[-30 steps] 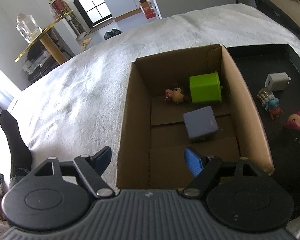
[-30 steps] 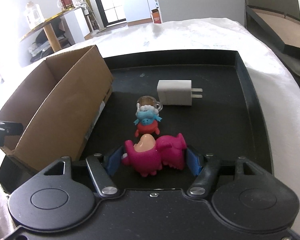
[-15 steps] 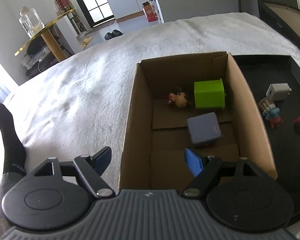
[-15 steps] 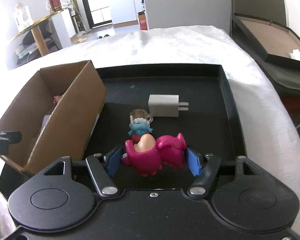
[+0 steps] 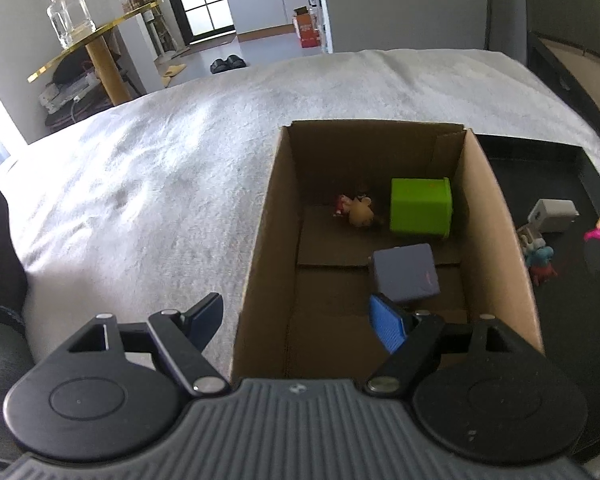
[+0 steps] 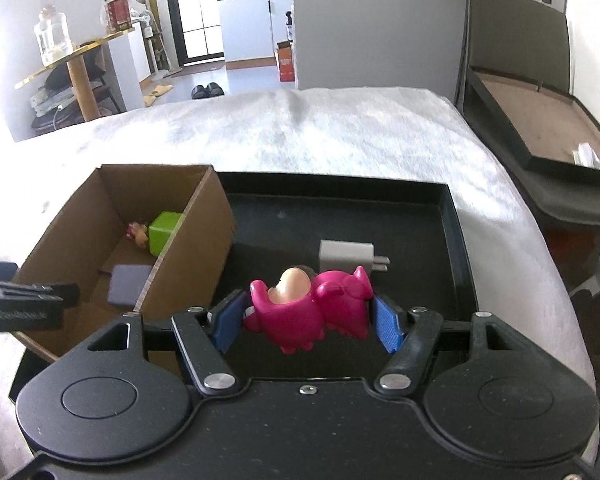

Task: Organize rigid objects
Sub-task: 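Carry the pink figure into the cardboard box and open the right gripper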

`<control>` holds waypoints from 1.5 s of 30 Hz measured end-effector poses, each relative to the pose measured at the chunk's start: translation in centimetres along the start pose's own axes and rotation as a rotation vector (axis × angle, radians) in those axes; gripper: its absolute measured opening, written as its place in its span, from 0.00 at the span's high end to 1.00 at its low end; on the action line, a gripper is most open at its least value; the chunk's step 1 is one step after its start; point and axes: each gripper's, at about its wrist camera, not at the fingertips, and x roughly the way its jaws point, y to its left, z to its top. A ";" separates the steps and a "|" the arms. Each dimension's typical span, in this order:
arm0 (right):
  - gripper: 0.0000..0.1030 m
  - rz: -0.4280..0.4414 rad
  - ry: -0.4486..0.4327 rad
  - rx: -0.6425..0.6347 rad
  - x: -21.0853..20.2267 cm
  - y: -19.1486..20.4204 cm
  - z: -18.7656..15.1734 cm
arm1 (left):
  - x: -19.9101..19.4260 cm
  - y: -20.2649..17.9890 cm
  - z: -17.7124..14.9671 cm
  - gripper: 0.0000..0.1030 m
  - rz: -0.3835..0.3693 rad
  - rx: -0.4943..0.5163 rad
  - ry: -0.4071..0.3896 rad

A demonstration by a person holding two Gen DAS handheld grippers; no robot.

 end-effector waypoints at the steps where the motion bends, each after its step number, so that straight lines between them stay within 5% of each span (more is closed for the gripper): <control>1: 0.37 -0.001 -0.003 -0.006 -0.1 0.3 0.2 | 0.1 0.1 -0.2 0.24 -0.009 -0.001 0.004; 23: 0.37 0.063 -0.050 -0.178 -0.4 7.8 3.0 | 0.2 2.1 -1.8 0.28 -0.081 -0.059 -0.029; 34: 0.36 0.067 -0.054 -0.305 0.4 10.0 2.9 | 0.6 3.6 -1.8 0.61 -0.118 -0.106 -0.026; 45: 0.36 0.081 -0.019 -0.392 2.1 11.8 2.0 | 1.0 4.8 -2.0 0.70 -0.122 -0.152 -0.019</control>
